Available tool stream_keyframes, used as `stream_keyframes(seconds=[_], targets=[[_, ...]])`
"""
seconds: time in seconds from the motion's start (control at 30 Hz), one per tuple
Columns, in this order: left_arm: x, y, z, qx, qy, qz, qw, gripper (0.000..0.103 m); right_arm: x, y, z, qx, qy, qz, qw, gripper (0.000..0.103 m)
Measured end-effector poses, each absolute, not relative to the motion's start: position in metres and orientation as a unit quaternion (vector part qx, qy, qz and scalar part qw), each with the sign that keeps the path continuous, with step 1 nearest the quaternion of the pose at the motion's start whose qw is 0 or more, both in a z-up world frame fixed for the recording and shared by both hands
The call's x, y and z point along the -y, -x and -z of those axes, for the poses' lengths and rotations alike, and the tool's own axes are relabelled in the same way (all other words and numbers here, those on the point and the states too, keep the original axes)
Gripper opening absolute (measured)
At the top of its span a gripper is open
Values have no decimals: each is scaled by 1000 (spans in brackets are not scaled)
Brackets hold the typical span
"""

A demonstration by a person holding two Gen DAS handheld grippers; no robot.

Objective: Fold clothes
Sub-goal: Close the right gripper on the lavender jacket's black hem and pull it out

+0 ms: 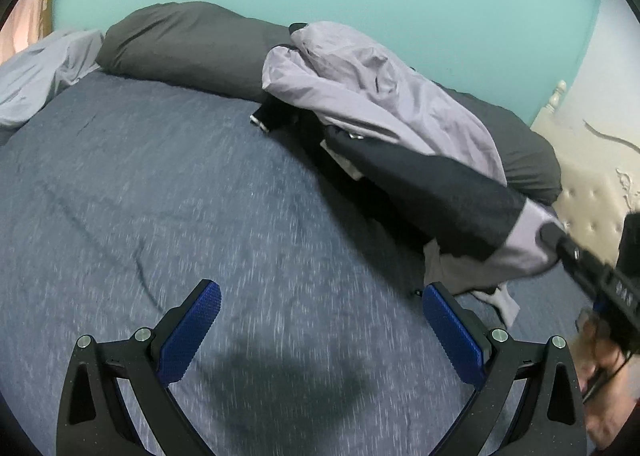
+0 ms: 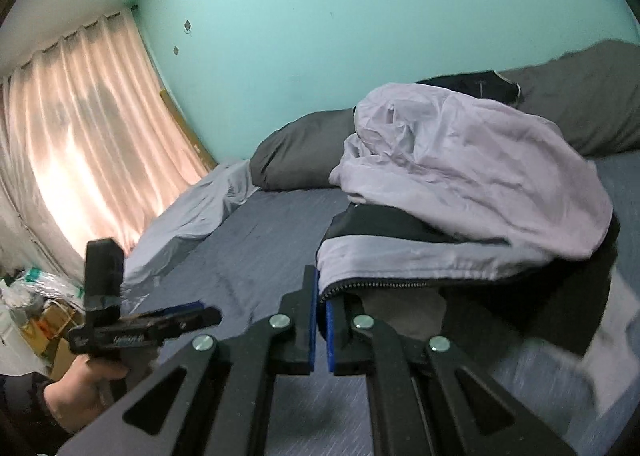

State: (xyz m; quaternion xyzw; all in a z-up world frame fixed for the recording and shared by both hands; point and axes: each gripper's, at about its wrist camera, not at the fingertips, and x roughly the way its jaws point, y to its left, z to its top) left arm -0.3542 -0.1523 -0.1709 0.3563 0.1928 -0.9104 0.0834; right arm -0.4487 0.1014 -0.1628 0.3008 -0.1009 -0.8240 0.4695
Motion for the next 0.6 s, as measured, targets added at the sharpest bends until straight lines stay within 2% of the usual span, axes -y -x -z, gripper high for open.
stream_keyframes(seconds=[0.37, 0.43, 0.47, 0.5, 0.57, 0.6], targets=[[129, 301, 192, -194, -343, 917, 67, 103, -123, 399, 210, 112, -362, 805, 456, 3], [129, 295, 200, -194, -348, 914, 72, 103, -130, 398, 219, 124, -381, 806, 436, 7], [130, 291, 205, -196, -349, 913, 74, 103, -135, 401, 223, 135, -393, 808, 418, 14], [131, 287, 208, -198, -350, 912, 76, 103, -140, 405, 227, 146, -406, 809, 399, 32], [131, 277, 214, -203, -350, 911, 79, 103, -148, 412, 234, 172, -426, 808, 369, 59], [130, 273, 215, -203, -350, 911, 79, 103, -152, 416, 237, 185, -435, 805, 358, 60]])
